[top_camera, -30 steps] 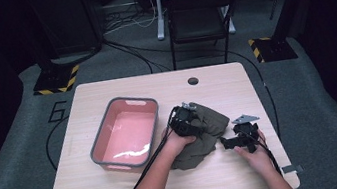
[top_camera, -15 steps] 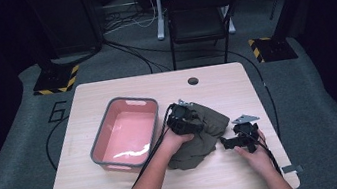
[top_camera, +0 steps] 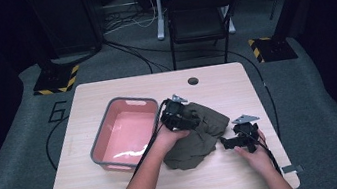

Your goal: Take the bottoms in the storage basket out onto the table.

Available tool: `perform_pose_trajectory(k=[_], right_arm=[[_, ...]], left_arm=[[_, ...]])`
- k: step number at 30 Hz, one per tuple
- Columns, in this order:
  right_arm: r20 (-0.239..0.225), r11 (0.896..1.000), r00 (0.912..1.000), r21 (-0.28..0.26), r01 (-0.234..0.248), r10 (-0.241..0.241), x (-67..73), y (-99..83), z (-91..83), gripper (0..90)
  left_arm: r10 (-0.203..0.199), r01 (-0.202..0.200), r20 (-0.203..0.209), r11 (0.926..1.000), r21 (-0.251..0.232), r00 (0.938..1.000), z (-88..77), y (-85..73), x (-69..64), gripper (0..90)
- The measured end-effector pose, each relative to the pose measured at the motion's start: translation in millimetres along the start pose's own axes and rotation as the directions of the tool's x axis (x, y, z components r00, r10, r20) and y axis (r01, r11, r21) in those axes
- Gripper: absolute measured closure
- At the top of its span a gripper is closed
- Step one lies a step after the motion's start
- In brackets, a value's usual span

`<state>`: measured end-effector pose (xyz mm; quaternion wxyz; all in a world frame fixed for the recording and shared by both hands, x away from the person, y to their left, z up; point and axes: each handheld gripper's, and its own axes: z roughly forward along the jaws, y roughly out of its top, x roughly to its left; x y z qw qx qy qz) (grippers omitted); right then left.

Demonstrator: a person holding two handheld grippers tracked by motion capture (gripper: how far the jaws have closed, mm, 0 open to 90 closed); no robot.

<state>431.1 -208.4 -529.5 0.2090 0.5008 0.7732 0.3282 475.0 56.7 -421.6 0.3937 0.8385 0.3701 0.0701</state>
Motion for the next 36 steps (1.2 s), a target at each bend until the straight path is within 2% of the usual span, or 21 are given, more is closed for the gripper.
perform_pose_trajectory(k=[8,11,19,33,36], right_arm=[[0.000,1.000,1.0000,0.000,0.000,0.000,0.0,0.0,0.0,0.0],[0.000,1.000,1.0000,0.000,0.000,0.000,0.0,0.0,0.0,0.0],[0.000,1.000,1.0000,0.000,0.000,0.000,0.0,0.0,0.0,0.0],[0.000,1.000,1.0000,0.000,0.000,0.000,0.0,0.0,0.0,0.0],[0.000,1.000,1.0000,0.000,0.000,0.000,0.0,0.0,0.0,0.0]], left_arm=[[0.014,-0.014,-0.011,0.9998,-0.013,0.9998,-15.8,3.6,2.7,25.0],[0.022,-0.022,-0.028,0.9996,-0.017,0.9994,-25.0,4.2,4.8,25.0],[0.014,-0.016,-0.051,0.9996,-0.022,0.9986,-41.7,2.4,13.1,25.2],[0.002,-0.006,-0.097,0.9988,-0.048,0.9953,-72.1,-4.2,35.3,25.6],[-0.018,0.013,-0.110,0.9986,-0.051,0.9938,-79.7,-9.0,44.1,25.6]])
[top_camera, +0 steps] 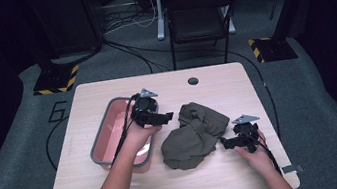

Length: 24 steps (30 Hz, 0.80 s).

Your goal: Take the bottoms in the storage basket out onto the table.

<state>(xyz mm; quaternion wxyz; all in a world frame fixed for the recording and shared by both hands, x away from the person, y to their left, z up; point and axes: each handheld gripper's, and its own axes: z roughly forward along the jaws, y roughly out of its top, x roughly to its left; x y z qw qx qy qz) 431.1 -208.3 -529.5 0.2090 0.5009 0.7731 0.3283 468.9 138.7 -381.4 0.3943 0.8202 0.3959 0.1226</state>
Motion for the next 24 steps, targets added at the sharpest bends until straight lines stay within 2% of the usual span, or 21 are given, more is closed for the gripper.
perform_pose_trajectory(k=[6,11,18,24], right_arm=[[0.000,1.000,1.0000,0.000,0.000,0.000,0.0,0.0,0.0,0.0],[0.000,1.000,1.0000,0.000,-0.001,0.001,0.0,0.0,0.0,0.0],[0.000,1.000,1.0000,0.000,-0.001,0.001,0.0,0.0,0.0,0.0],[0.000,1.000,1.0000,0.000,-0.001,0.001,0.0,0.0,0.0,0.0]], left_arm=[[0.001,-0.001,-0.025,1.0000,-0.001,0.9997,-8.5,-4.6,11.0,25.6],[-0.030,0.029,-0.044,0.9994,-0.018,0.9986,-19.9,-10.8,24.9,25.6],[-0.036,0.035,-0.066,0.9993,-0.015,0.9972,-30.7,-21.0,36.2,25.6],[-0.066,0.064,-0.092,0.9977,-0.024,0.9935,-44.8,-38.5,53.0,25.6]])
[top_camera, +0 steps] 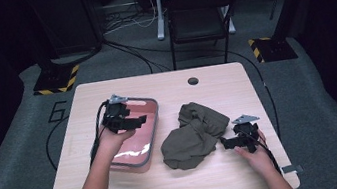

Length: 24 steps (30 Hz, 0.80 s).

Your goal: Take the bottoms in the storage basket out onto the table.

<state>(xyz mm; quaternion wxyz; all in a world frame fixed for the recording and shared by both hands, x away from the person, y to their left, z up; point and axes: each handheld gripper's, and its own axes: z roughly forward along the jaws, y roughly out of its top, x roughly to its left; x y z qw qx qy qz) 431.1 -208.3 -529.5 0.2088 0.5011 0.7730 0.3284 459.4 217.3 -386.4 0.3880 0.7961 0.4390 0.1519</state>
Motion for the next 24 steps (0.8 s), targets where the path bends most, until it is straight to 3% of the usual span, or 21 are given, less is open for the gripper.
perform_pose_trajectory(k=[7,12,13,17,24], right_arm=[[0.000,1.000,1.0000,0.000,0.000,0.000,0.0,0.0,0.0,0.0],[0.000,1.000,1.0000,0.000,0.000,0.000,0.0,0.0,0.0,0.0],[0.000,1.000,1.0000,0.000,0.000,0.000,0.0,0.0,0.0,0.0],[0.000,1.000,1.0000,0.000,0.000,0.000,0.0,0.0,0.0,0.0],[0.000,1.000,1.0000,0.000,0.000,0.000,0.0,0.0,0.0,0.0]], left_arm=[[-0.014,0.014,-0.022,0.9999,0.006,0.9997,-13.5,-13.3,15.1,25.7],[-0.043,0.043,-0.047,0.9991,0.005,0.9980,-24.3,-25.9,28.1,25.8],[-0.070,0.069,-0.050,0.9975,-0.013,0.9963,-24.5,-27.9,28.8,25.8],[-0.099,0.098,-0.058,0.9949,-0.026,0.9934,-31.9,-37.7,38.0,25.8],[-0.133,0.131,-0.069,0.9908,-0.037,0.9887,-41.7,-55.6,50.4,25.7]])
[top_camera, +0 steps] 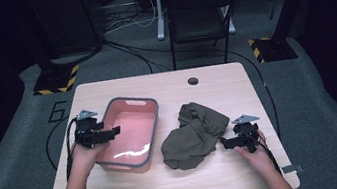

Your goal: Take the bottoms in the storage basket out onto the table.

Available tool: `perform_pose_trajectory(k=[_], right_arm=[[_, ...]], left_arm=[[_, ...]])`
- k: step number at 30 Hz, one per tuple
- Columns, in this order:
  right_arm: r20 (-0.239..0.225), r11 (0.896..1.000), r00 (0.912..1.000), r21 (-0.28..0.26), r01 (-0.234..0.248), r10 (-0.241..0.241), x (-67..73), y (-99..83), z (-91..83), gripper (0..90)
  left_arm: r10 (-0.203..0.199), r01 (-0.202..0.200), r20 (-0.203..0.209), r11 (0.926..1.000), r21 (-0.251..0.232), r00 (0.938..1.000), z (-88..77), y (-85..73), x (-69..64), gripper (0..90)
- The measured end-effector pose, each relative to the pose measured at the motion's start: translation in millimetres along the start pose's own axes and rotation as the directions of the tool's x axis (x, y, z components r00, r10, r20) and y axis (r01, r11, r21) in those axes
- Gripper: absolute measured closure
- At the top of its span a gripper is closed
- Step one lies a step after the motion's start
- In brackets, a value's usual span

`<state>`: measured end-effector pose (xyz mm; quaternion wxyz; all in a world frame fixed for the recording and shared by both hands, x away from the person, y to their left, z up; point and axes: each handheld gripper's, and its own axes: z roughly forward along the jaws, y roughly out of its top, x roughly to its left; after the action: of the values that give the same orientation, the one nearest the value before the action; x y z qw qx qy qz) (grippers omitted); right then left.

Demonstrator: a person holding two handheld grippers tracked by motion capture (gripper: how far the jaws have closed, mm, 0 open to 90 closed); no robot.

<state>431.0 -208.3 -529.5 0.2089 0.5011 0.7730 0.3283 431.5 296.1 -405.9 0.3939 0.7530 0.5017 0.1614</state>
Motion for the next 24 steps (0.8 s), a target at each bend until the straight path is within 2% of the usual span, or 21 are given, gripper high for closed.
perform_pose_trajectory(k=[4,10,15,16,24], right_arm=[[0.000,1.000,1.0000,0.000,0.000,0.000,0.0,0.0,0.0,0.0],[0.000,1.000,1.0000,0.000,0.000,0.000,0.0,0.0,0.0,0.0],[0.000,1.000,1.0000,0.000,0.000,0.000,0.0,0.0,0.0,0.0],[0.000,1.000,1.0000,0.000,0.000,0.000,0.0,0.0,0.0,0.0],[0.000,1.000,1.0000,0.000,0.000,0.000,0.0,0.0,0.0,0.0]], left_arm=[[-0.011,0.011,-0.002,0.9999,-0.008,0.9999,-4.5,-6.9,6.2,25.8],[-0.039,0.039,-0.017,0.9986,-0.036,0.9991,-12.4,-23.1,24.6,25.8],[-0.075,0.074,-0.033,0.9964,-0.042,0.9966,-15.5,-35.5,37.2,25.4],[-0.093,0.091,-0.039,0.9949,-0.044,0.9949,-17.3,-41.5,42.1,25.3],[-0.112,0.107,-0.076,0.9915,-0.074,0.9908,-25.6,-60.4,59.4,25.3]])
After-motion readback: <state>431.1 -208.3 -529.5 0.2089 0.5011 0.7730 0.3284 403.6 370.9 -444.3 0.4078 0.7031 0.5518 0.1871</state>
